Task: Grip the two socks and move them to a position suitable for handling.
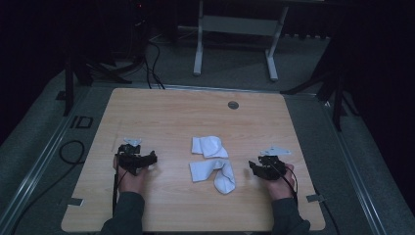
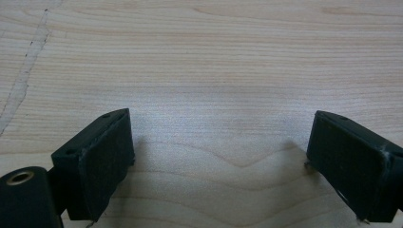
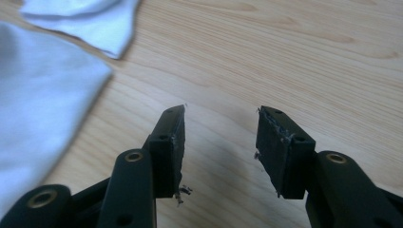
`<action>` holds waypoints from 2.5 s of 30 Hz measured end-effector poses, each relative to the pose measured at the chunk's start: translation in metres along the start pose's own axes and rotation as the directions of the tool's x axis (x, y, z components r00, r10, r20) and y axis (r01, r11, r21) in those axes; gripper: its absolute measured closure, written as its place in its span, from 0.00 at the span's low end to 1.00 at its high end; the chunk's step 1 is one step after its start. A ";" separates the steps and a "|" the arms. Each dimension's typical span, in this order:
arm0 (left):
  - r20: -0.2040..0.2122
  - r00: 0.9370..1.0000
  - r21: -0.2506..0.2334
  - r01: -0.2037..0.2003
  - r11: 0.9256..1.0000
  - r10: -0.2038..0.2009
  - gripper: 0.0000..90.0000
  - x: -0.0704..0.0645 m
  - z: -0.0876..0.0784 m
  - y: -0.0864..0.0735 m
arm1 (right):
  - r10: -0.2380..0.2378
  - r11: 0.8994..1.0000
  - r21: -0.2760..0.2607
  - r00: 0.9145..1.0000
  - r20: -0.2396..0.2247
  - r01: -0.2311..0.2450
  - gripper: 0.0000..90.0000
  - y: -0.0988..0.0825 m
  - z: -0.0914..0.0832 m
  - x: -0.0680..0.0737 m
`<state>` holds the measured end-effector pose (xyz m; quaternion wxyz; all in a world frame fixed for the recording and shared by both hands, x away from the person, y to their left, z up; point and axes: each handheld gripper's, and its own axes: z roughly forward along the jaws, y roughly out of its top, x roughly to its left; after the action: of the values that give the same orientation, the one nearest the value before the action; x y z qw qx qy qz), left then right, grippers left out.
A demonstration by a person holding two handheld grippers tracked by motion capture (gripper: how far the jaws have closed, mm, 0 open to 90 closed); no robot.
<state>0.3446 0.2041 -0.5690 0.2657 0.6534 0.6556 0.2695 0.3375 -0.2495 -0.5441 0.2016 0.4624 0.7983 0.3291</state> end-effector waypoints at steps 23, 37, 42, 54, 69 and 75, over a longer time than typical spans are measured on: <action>0.005 1.000 0.002 -0.004 1.000 0.004 0.09 -0.001 0.000 0.000 | -0.090 0.996 -0.029 0.987 -0.134 0.087 0.57 0.019 -0.015 0.039; 0.005 1.000 0.002 -0.005 1.000 0.005 0.09 -0.001 0.000 0.000 | -0.159 0.987 -0.055 0.967 -0.199 0.151 0.59 0.032 -0.022 0.064; 0.005 1.000 0.002 -0.005 1.000 0.005 0.09 -0.001 0.000 0.000 | -0.185 0.982 -0.059 0.959 -0.213 0.177 0.64 0.038 -0.021 0.073; 0.005 1.000 0.002 -0.004 1.000 0.004 0.09 -0.001 0.000 0.000 | -0.244 0.969 -0.030 0.940 -0.238 0.244 0.61 0.044 -0.011 0.087; 0.006 1.000 0.002 -0.004 1.000 0.004 0.09 -0.001 0.000 0.000 | -0.287 0.954 0.000 0.919 -0.270 0.298 0.58 0.047 -0.001 0.100; 0.005 1.000 0.002 -0.004 1.000 0.004 0.09 -0.001 0.000 0.000 | -0.301 0.950 0.011 0.920 -0.251 0.313 0.53 0.047 0.001 0.102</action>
<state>0.3443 0.2035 -0.5689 0.2665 0.6556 0.6538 0.2677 0.3165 -0.1437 -0.5133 0.1382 0.2922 0.8877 0.3278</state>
